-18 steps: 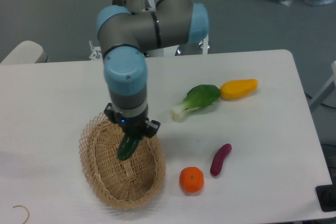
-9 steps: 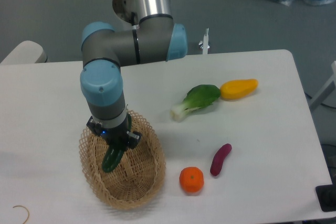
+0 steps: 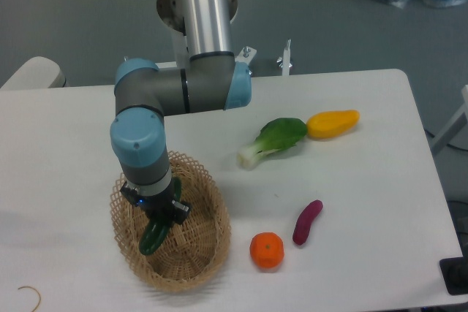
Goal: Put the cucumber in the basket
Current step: 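Lower the cucumber into the basket and open the gripper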
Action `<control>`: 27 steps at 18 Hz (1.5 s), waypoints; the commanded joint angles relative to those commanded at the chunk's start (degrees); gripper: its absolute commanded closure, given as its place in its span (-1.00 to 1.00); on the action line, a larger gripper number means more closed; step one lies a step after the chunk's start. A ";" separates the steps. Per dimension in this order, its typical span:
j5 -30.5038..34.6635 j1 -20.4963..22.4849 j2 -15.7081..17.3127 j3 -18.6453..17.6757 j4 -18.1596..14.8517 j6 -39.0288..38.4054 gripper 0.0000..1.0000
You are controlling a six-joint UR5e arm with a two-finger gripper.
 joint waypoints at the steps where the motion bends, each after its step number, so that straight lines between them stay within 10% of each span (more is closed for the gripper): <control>1: 0.00 0.00 -0.09 0.00 0.00 0.00 -0.07; 11: 0.09 0.00 -0.70 -0.97 0.35 -0.09 -0.14; 15: 0.09 0.09 -0.62 -0.09 0.35 0.26 -1.00; 27: 5.44 5.44 3.77 6.68 -0.44 3.76 -1.00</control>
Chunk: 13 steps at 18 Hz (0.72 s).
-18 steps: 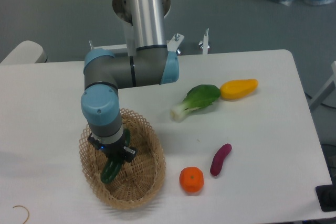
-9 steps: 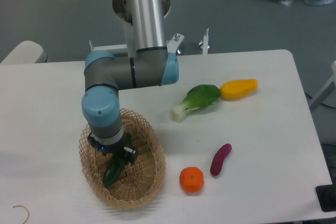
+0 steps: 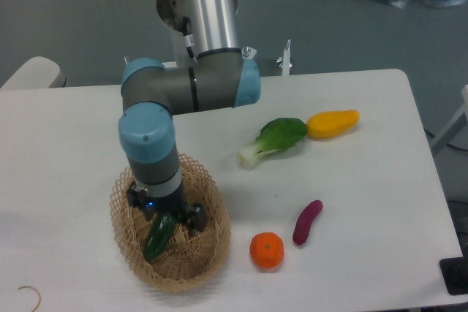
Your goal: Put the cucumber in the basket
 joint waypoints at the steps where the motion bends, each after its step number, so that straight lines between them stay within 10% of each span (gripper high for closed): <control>1: 0.54 0.97 0.70 0.35 -0.35 3.07 -1.00; 13: -0.25 15.64 8.79 0.35 -6.95 35.50 -1.00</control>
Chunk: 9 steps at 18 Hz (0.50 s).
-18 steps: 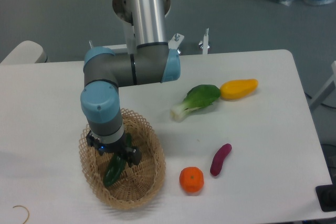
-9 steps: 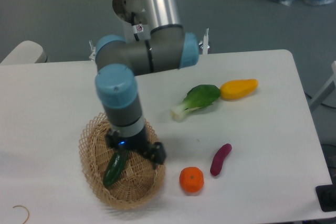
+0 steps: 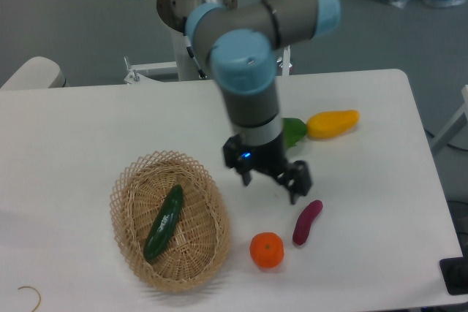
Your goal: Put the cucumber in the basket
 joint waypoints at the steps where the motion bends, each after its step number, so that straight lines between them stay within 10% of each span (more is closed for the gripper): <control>1: 0.00 0.62 0.53 0.00 -0.26 2.73 -1.00; 9: -2.90 2.65 1.59 0.44 -2.11 9.61 -1.00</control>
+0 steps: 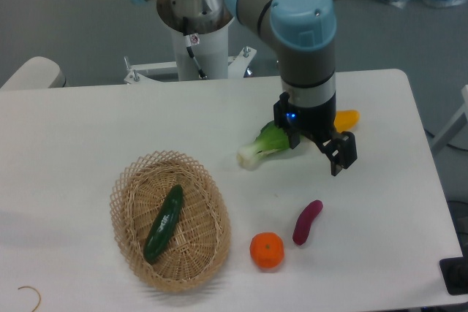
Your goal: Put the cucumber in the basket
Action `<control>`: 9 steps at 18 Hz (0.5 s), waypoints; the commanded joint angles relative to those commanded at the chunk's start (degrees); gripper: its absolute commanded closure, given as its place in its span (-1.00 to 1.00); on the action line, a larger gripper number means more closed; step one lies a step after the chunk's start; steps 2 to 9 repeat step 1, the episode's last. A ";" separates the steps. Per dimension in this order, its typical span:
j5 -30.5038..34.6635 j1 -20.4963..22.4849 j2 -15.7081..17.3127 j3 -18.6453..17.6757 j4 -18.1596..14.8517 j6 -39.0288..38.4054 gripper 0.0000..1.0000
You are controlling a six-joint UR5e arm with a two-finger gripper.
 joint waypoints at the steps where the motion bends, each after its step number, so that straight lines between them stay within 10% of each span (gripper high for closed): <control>1: -0.18 0.09 0.00 0.00 0.00 -0.18 -1.00; 9: -0.18 0.09 0.00 0.00 0.00 -0.18 -1.00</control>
